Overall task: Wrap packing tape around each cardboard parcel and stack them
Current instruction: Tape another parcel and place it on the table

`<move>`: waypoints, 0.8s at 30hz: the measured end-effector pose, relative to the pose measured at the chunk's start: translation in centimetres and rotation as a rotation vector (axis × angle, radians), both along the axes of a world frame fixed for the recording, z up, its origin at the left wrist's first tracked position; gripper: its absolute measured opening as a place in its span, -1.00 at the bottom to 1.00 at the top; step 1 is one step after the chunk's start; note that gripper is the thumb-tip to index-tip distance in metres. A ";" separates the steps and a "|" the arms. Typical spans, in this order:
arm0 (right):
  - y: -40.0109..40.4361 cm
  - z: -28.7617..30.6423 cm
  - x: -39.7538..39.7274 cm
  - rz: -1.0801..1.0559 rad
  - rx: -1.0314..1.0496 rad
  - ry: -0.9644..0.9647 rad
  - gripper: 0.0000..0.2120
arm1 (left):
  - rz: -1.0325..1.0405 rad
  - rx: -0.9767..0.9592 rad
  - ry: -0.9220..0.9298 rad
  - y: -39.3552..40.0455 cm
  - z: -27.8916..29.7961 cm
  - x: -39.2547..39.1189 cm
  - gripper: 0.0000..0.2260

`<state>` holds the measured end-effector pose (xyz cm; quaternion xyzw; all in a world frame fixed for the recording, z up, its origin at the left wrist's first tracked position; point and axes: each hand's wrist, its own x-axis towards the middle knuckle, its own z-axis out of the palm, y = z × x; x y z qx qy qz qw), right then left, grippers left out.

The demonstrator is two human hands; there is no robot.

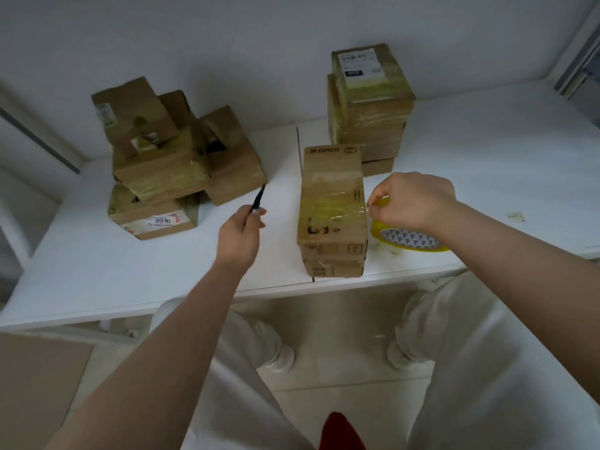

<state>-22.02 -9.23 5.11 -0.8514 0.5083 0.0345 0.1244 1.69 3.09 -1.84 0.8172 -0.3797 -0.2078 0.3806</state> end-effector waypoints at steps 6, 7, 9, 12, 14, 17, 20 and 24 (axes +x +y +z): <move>0.7 -0.2 -0.1 -0.042 -0.007 -0.030 -0.77 | -0.256 -0.023 -0.035 -0.7 6.1 -3.1 -0.72; 0.7 -0.1 -0.2 -0.043 -0.007 -0.031 -0.76 | -0.314 -0.007 -0.005 -1.0 6.7 -3.6 -0.74; 0.8 -0.1 -0.3 -0.041 -0.014 -0.029 -0.76 | -0.406 0.063 0.027 -1.7 7.5 -4.7 -0.78; 0.7 -0.3 -0.3 -0.045 -0.026 -0.039 -0.74 | -0.480 0.145 0.012 -2.8 7.9 -6.2 -0.78; 0.6 -0.4 -0.3 -0.058 -0.015 -0.051 -0.73 | -0.500 0.167 0.028 -3.6 7.9 -7.2 -0.74; 0.4 -0.4 -0.3 -0.079 0.008 -0.055 -0.73 | -0.550 0.242 -0.018 -4.7 7.4 -8.3 -0.68; 0.1 -0.4 -0.4 -0.091 0.031 -0.065 -0.74 | -0.579 0.369 -0.025 -5.6 7.1 -8.4 -0.66; -0.2 0.0 -0.2 -0.089 0.039 -0.063 -0.77 | -0.629 0.461 -0.016 -6.0 7.4 -8.1 -0.65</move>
